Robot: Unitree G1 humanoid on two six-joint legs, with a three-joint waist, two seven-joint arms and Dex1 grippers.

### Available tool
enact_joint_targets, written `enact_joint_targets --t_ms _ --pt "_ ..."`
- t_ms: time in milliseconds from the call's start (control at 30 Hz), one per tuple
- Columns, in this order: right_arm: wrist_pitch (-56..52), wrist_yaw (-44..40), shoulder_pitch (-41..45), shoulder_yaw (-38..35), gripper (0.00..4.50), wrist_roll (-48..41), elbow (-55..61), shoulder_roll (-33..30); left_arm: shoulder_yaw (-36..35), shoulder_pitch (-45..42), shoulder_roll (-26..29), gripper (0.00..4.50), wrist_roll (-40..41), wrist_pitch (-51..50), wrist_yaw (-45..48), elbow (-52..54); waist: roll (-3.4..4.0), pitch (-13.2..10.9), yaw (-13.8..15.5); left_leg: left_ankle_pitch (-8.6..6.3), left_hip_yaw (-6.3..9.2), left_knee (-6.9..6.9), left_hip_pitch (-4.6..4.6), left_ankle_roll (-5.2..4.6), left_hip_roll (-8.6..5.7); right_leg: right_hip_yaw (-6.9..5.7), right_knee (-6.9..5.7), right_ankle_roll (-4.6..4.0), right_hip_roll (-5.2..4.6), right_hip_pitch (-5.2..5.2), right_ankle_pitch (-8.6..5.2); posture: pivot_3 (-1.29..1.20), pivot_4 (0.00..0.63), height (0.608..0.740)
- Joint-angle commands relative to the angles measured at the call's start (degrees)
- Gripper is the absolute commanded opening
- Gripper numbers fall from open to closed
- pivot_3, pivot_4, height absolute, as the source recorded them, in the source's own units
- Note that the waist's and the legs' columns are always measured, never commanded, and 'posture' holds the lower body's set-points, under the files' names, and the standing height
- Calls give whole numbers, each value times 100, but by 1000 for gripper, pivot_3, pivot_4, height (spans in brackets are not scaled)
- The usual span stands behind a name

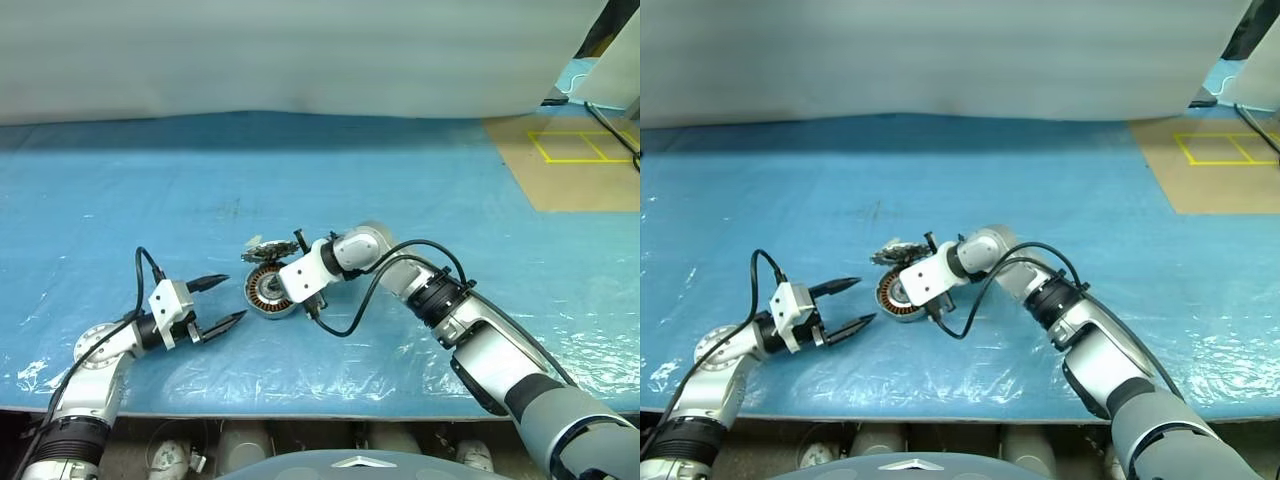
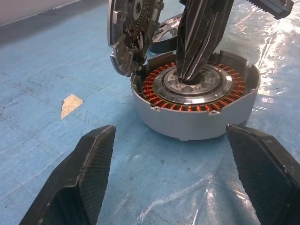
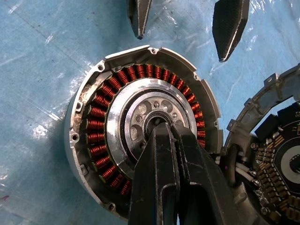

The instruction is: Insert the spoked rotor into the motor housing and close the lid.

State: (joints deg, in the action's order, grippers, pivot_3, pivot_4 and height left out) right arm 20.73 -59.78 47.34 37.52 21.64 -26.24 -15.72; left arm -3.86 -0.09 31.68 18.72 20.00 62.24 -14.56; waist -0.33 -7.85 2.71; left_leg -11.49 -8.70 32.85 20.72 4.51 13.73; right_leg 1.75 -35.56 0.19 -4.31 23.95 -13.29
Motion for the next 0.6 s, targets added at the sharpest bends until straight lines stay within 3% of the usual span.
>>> enact_joint_targets --t_ms 33,267,600 --pt "39 45 -144 277 17 487 -397 -257 3 -62 3 3981 -4 23 -18 127 0 0 0 0 0 0 0 0 0 0 0 0 0 0 0 0 150 740" --pt "746 79 -44 580 17 901 -214 -617 -4 -67 11 3981 8 0 -16 129 1 0 4 0 0 0 2 0 -1 0 5 0 0 0 0 0 150 740" --pt "1339 519 369 836 17 1616 -346 -668 -3 -73 1 3981 14 -29 -17 138 0 0 -3 0 0 -1 5 0 -1 0 7 1 0 2 0 0 150 740"
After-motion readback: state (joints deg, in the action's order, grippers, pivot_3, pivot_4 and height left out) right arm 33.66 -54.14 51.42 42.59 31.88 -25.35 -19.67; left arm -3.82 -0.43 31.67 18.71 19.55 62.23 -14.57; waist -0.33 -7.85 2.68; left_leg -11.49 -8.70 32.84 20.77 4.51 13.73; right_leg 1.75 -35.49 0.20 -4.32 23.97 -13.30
